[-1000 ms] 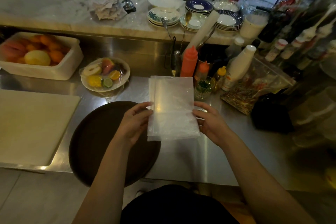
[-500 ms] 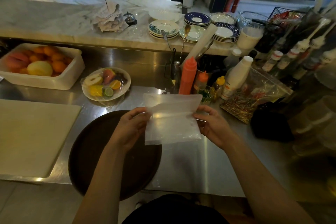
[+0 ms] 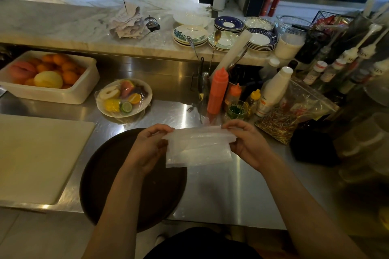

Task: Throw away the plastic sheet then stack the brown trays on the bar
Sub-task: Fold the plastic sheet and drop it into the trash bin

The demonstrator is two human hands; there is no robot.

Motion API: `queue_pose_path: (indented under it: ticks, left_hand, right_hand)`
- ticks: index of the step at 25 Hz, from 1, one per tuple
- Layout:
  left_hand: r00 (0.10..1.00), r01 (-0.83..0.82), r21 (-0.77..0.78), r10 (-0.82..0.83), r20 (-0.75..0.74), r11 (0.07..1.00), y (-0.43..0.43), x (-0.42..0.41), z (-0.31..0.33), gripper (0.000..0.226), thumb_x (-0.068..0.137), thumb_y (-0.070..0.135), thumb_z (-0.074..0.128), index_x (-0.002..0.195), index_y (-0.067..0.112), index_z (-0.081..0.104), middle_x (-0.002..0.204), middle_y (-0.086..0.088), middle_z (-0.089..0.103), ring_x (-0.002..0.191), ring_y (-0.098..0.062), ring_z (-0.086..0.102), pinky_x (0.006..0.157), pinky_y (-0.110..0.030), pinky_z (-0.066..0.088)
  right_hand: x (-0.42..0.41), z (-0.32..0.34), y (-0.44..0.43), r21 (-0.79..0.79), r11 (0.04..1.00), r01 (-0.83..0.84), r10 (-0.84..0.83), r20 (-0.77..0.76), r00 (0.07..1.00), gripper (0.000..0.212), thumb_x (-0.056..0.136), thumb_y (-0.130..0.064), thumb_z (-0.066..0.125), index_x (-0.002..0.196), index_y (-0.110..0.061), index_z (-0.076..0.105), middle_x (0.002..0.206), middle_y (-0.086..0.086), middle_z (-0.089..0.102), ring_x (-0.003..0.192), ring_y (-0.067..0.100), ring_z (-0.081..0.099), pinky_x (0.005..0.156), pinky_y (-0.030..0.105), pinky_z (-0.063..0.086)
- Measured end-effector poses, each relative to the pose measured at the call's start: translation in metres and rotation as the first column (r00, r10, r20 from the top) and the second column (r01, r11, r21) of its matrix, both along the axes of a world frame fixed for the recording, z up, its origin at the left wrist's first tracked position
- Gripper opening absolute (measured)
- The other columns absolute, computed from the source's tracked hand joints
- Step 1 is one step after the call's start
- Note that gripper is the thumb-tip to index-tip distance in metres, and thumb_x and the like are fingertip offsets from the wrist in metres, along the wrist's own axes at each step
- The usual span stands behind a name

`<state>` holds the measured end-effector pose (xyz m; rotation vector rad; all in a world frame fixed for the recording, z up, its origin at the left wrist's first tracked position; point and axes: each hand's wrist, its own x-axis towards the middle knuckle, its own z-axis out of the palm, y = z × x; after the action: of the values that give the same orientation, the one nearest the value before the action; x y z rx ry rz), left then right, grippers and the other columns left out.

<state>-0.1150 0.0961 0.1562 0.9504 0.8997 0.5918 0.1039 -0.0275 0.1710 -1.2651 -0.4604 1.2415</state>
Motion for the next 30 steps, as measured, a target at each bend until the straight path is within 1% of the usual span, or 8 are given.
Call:
queue_pose_path:
  ticks: [7, 10, 13, 18, 20, 23, 26, 30]
  left_hand:
    - [0.998, -0.057, -0.087, 0.059, 0.016, 0.995, -0.004, 0.001, 0.008, 0.027, 0.094, 0.018, 0.045, 0.082, 0.008, 0.067, 0.105, -0.012, 0.061, 0.095, -0.025, 0.058, 0.067, -0.030, 0.050]
    - [1.000, -0.006, -0.029, 0.006, -0.015, 1.000, -0.003, 0.000, 0.009, 0.017, 0.084, 0.026, 0.064, 0.087, 0.009, 0.068, 0.102, -0.009, 0.063, 0.099, -0.026, 0.059, 0.074, -0.035, 0.049]
    - [0.996, 0.064, 0.016, -0.063, -0.058, 0.998, -0.004, -0.002, 0.007, 0.026, 0.065, 0.020, 0.075, 0.089, 0.012, 0.067, 0.102, -0.009, 0.064, 0.096, -0.024, 0.062, 0.071, -0.032, 0.051]
    - [0.998, 0.038, 0.027, -0.036, -0.052, 0.999, -0.007, -0.004, 0.008, 0.038, 0.078, -0.004, 0.068, 0.108, 0.018, 0.062, 0.114, -0.014, 0.063, 0.103, -0.031, 0.065, 0.075, -0.038, 0.056]
    - [0.999, 0.007, 0.010, -0.006, -0.035, 1.000, -0.008, -0.002, 0.010, 0.050, 0.078, -0.002, 0.069, 0.121, 0.020, 0.058, 0.113, -0.011, 0.062, 0.104, -0.031, 0.065, 0.080, -0.042, 0.057]
    - [0.997, 0.041, -0.025, -0.043, -0.060, 0.999, -0.012, 0.002, 0.007, 0.067, 0.068, 0.020, 0.077, 0.131, 0.019, 0.053, 0.119, -0.011, 0.061, 0.106, -0.031, 0.065, 0.080, -0.044, 0.057]
    - [0.991, 0.093, 0.025, -0.091, -0.097, 0.995, -0.020, 0.005, 0.001, 0.064, 0.066, 0.030, 0.079, 0.124, 0.014, 0.058, 0.117, -0.010, 0.068, 0.102, -0.027, 0.069, 0.074, -0.037, 0.059]
    - [0.995, 0.032, 0.133, -0.019, -0.100, 0.991, -0.022, 0.008, 0.003, 0.035, 0.075, 0.016, 0.077, 0.107, 0.014, 0.064, 0.104, -0.008, 0.073, 0.094, -0.023, 0.072, 0.075, -0.039, 0.059]
  right_hand:
    - [0.000, 0.005, 0.003, -0.054, 0.999, 0.010, -0.003, 0.129, 0.992, 0.023, 0.093, -0.002, 0.048, 0.085, -0.004, 0.070, 0.104, 0.012, 0.061, 0.083, 0.020, 0.064, 0.058, 0.026, 0.054]
    - [0.000, 0.005, 0.003, -0.057, 0.998, -0.010, 0.020, 0.190, 0.982, 0.015, 0.090, -0.008, 0.057, 0.094, -0.002, 0.070, 0.099, 0.009, 0.064, 0.073, 0.013, 0.068, 0.059, 0.025, 0.054]
    - [0.000, 0.004, 0.002, -0.057, 0.998, -0.013, 0.028, 0.264, 0.964, 0.015, 0.085, -0.006, 0.067, 0.100, -0.004, 0.070, 0.102, 0.009, 0.066, 0.086, 0.017, 0.068, 0.064, 0.026, 0.056]
    - [-0.002, 0.002, 0.002, -0.009, 1.000, -0.017, 0.019, 0.314, 0.949, 0.033, 0.079, 0.004, 0.069, 0.107, -0.013, 0.065, 0.116, 0.012, 0.063, 0.102, 0.029, 0.066, 0.072, 0.033, 0.059]
    - [-0.005, 0.003, 0.002, 0.017, 1.000, 0.008, -0.013, 0.316, 0.949, 0.039, 0.078, 0.005, 0.070, 0.113, -0.012, 0.062, 0.115, 0.011, 0.064, 0.102, 0.028, 0.066, 0.076, 0.037, 0.059]
    - [-0.011, 0.006, 0.005, 0.050, 0.997, 0.062, -0.074, 0.309, 0.948, 0.042, 0.078, 0.005, 0.070, 0.115, -0.010, 0.061, 0.111, 0.008, 0.067, 0.100, 0.026, 0.068, 0.077, 0.038, 0.060]
    - [-0.019, 0.007, 0.008, 0.077, 0.992, 0.101, -0.121, 0.330, 0.936, 0.040, 0.079, 0.005, 0.069, 0.116, -0.010, 0.062, 0.110, 0.009, 0.068, 0.099, 0.026, 0.069, 0.079, 0.042, 0.060]
    - [-0.033, 0.005, 0.010, 0.078, 0.993, 0.089, -0.108, 0.293, 0.950, 0.035, 0.085, -0.006, 0.067, 0.118, -0.011, 0.060, 0.108, 0.009, 0.071, 0.094, 0.022, 0.071, 0.076, 0.039, 0.060]
